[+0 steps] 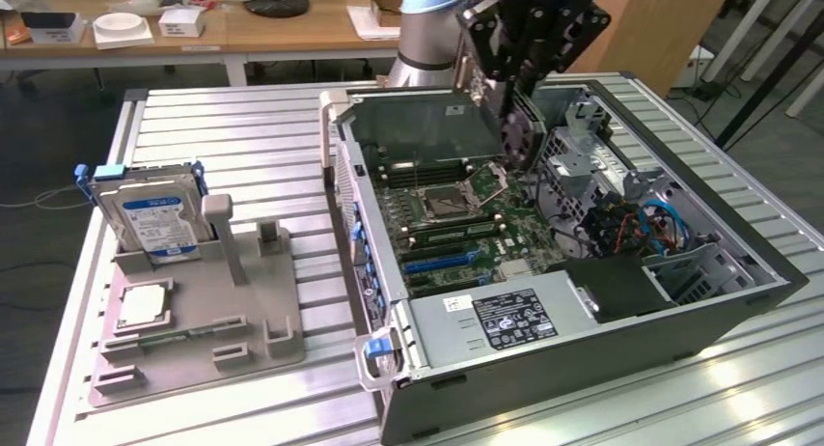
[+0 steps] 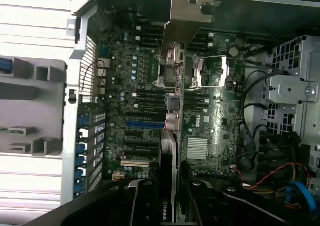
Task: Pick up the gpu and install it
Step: 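Pick up the gpu and move the gpu toward the slot, then insert the gpu into the slot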
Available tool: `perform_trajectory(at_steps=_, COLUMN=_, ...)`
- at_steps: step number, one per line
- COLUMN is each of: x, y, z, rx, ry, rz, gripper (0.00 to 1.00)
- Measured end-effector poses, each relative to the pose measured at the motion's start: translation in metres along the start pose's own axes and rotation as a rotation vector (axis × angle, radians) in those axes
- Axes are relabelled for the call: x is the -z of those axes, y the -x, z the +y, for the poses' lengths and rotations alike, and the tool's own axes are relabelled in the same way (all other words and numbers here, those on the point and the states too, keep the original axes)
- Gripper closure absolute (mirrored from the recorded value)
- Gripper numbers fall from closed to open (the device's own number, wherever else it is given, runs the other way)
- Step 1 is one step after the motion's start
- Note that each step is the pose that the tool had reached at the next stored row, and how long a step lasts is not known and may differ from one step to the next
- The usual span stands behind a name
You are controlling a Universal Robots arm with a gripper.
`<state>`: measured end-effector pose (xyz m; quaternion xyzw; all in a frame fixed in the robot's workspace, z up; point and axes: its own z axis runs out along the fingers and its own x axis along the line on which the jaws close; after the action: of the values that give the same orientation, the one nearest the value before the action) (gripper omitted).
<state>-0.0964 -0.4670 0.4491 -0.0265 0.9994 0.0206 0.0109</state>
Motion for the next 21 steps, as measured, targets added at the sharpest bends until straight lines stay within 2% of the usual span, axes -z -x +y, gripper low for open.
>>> perform_trajectory(at_steps=8, x=-0.0013, y=0.031, z=-0.0017, rx=0.0, ry=-0.0001, rz=0.0002, gripper=0.74)
perform_trajectory(at_steps=21, x=-0.0014, y=0.033, z=-0.0018, rx=0.001, ry=-0.0001, rz=0.0001, gripper=0.74)
